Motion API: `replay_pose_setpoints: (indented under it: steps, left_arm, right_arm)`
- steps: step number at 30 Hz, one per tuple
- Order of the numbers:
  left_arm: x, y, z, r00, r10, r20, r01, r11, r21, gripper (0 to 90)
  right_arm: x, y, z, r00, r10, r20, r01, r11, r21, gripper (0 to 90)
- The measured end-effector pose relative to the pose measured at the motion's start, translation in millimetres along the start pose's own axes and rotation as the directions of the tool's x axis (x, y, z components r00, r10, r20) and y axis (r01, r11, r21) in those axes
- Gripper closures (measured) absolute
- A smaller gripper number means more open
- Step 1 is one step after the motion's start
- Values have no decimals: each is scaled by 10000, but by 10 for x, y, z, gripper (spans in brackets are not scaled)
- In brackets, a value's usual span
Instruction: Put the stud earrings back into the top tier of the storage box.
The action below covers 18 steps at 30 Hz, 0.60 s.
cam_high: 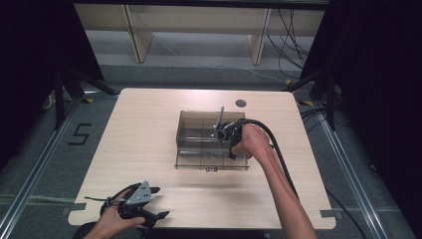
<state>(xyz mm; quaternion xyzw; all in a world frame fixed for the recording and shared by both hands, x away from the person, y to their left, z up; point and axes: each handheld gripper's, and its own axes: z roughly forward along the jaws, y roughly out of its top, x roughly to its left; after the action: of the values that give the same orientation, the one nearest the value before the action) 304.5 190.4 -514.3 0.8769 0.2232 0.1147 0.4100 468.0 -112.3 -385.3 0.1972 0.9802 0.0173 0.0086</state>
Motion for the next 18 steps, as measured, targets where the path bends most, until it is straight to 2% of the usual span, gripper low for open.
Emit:
replay_pose_setpoints:
  steps: [5,8,13,14,15,18]
  left_arm:
    - [0,-1,5,10000,-20,55,20,10000,3,165]
    - [-3,1,0,10000,-12,-4,12,10000,-9,165]
    - [1,1,5,10000,-44,65,44,10000,-6,165]
    - [-3,0,9,9999,-69,80,69,10000,-38,165]
    - [-7,-1,11,9999,-96,89,96,9999,-79,165]
    - [3,2,-3,10000,-21,79,21,10000,28,165]
  right_arm:
    - [-28,-1,50,10000,-31,-81,31,10000,-16,852]
    - [-14,-5,74,9998,194,-75,-194,9998,18,852]
    - [-38,-7,99,9998,164,-101,-164,9999,17,851]
    - [-59,-7,112,9999,-81,-140,81,10000,-46,851]
    - [-51,-3,118,9999,123,-104,-123,9999,76,848]
    - [-52,0,125,9997,245,-71,-244,9997,89,842]
